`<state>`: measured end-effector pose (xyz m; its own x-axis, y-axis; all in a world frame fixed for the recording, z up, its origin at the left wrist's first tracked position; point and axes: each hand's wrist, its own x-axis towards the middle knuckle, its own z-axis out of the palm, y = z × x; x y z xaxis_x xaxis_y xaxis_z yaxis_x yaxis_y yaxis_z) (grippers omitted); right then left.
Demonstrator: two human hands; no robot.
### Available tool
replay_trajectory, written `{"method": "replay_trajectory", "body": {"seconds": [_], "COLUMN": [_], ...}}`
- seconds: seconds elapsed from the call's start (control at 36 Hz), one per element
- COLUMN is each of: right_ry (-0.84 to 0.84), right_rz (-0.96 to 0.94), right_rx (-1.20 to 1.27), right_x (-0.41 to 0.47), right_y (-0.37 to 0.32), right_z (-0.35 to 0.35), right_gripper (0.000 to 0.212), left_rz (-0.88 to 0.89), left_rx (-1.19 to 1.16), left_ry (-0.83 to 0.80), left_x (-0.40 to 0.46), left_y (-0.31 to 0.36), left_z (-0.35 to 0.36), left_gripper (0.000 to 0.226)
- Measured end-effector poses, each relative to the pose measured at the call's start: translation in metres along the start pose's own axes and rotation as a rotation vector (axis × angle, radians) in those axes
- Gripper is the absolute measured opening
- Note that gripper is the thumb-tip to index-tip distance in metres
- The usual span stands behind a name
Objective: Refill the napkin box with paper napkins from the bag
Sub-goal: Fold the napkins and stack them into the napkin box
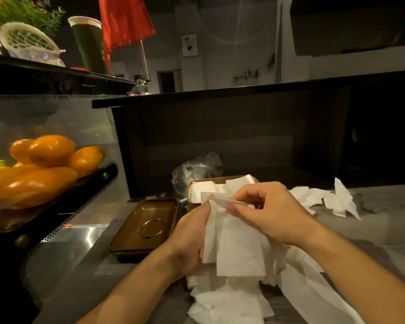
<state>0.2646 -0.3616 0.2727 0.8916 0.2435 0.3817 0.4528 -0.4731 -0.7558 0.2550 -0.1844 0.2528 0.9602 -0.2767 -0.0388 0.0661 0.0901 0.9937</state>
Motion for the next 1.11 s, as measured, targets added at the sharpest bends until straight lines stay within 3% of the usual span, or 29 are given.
{"method": "replay_trajectory", "body": {"seconds": [0.19, 0.28, 0.39, 0.5, 0.53, 0.61, 0.67, 0.83, 0.97, 1.11], "right_ry": [0.028, 0.069, 0.17, 0.252, 0.193, -0.197, -0.291, 0.124, 0.237, 0.241], "right_rz": [-0.047, -0.063, -0.008, -0.003, 0.0, 0.025, 0.034, 0.024, 0.049, 0.048], "right_rx": [-0.021, -0.039, -0.06, -0.074, -0.003, 0.314, 0.383, 0.16, 0.131, 0.06], "right_x": [0.003, 0.003, 0.003, 0.002, 0.001, -0.009, -0.012, 0.001, 0.004, 0.004], "right_y": [0.008, 0.008, 0.007, 0.002, 0.0, -0.012, -0.016, -0.002, 0.007, 0.009], "right_z": [0.007, 0.009, 0.009, -0.002, -0.008, -0.023, -0.021, 0.008, 0.018, 0.022], "right_gripper": [0.004, 0.006, 0.025, 0.015, 0.012, 0.01, 0.01, 0.006, 0.008, 0.008], "left_rz": [-0.05, -0.035, 0.003, 0.024, 0.028, 0.032, 0.021, -0.002, -0.021, -0.039], "left_rx": [-0.163, -0.072, -0.027, -0.079, -0.079, -0.065, -0.035, -0.074, -0.135, -0.178], "left_ry": [-0.2, -0.131, -0.002, 0.045, 0.051, 0.034, 0.011, -0.038, -0.107, -0.173], "left_x": [0.005, 0.005, 0.007, 0.007, 0.007, 0.006, 0.005, 0.0, -0.001, 0.0], "left_y": [0.0, -0.002, -0.005, -0.005, -0.004, -0.004, -0.004, -0.002, 0.003, 0.004], "left_z": [-0.001, -0.001, -0.002, -0.006, -0.006, -0.006, -0.006, -0.001, 0.003, 0.001], "left_gripper": [0.067, 0.056, 0.028, 0.026, 0.029, 0.037, 0.037, 0.033, 0.049, 0.068]}}
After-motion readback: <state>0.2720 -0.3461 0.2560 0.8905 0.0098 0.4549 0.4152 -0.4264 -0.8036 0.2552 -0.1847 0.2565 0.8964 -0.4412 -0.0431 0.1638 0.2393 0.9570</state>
